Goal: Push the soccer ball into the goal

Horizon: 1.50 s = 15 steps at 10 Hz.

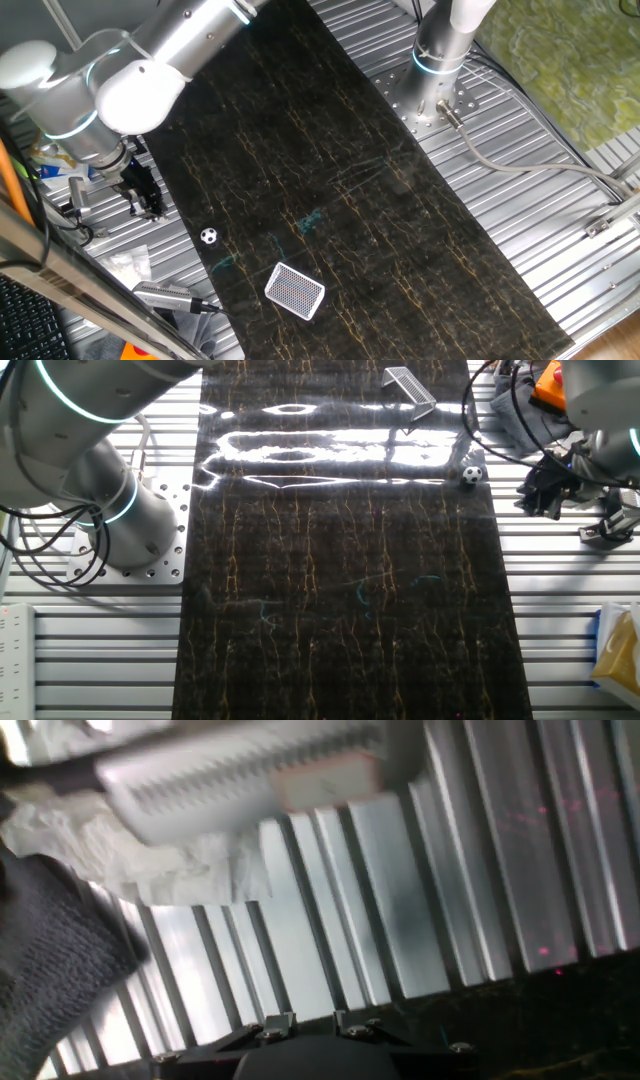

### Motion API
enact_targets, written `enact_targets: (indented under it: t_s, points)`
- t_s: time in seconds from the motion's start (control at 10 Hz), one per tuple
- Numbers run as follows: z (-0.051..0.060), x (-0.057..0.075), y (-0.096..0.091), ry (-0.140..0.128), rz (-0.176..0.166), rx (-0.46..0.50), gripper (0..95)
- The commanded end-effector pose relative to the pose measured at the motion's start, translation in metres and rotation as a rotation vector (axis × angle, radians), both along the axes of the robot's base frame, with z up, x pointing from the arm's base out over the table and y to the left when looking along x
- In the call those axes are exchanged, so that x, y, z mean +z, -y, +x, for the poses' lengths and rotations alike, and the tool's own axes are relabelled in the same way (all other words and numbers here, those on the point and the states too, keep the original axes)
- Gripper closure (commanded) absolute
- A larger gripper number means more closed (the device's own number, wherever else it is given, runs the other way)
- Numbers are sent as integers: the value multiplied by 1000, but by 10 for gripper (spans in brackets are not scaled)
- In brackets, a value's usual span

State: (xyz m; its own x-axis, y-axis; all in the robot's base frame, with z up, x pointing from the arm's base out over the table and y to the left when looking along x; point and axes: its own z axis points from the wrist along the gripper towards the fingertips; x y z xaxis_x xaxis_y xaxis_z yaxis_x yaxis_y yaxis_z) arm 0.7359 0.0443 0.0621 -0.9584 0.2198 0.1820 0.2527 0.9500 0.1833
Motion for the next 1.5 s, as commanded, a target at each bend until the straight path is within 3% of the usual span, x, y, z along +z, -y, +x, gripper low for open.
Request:
enact_targets:
  t_s: [0.1, 1.1, 1.5]
  points:
    - [4, 1, -4, -1, -5, 1, 760]
    - [5, 0, -5, -12, 2, 4, 760]
    - [2, 0, -3, -24, -15, 26, 760]
